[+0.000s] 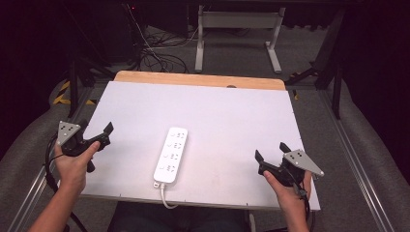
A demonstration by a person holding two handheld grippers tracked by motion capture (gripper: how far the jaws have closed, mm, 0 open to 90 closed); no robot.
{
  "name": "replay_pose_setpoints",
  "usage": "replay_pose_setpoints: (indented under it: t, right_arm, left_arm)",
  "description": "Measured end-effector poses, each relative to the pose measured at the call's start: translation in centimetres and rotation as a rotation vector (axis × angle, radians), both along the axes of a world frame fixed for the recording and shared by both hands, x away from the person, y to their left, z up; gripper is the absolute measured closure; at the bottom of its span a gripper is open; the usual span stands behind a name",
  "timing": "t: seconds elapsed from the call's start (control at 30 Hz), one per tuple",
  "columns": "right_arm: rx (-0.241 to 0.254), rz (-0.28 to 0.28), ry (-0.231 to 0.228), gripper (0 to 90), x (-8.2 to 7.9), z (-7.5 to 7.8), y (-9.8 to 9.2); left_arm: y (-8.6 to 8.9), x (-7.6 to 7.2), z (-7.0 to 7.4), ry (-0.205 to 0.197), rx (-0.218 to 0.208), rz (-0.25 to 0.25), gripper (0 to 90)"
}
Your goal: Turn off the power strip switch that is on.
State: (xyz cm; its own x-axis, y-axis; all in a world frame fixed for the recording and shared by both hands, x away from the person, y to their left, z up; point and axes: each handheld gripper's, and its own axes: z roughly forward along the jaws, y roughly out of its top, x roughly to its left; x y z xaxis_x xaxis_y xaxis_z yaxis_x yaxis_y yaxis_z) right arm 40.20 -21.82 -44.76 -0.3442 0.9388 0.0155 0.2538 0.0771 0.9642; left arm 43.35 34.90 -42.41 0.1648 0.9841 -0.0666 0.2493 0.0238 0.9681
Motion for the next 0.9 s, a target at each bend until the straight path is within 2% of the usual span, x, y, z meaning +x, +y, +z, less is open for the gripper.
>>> replay_pose_setpoints:
  t: [0.3,0.9]
  right_arm:
    - [-0.001,0.002,-0.001,11.5,-0.04,0.02,0.16]
    - [-0.001,0.011,0.003,11.5,0.27,-0.09,0.22]
  left_arm:
    - [0.22,-0.08,-0.03,0.0,-0.015,0.006,10.9]
    - [0.43,0.1,-0.24,0.014,-0.016,0.008,11.1]
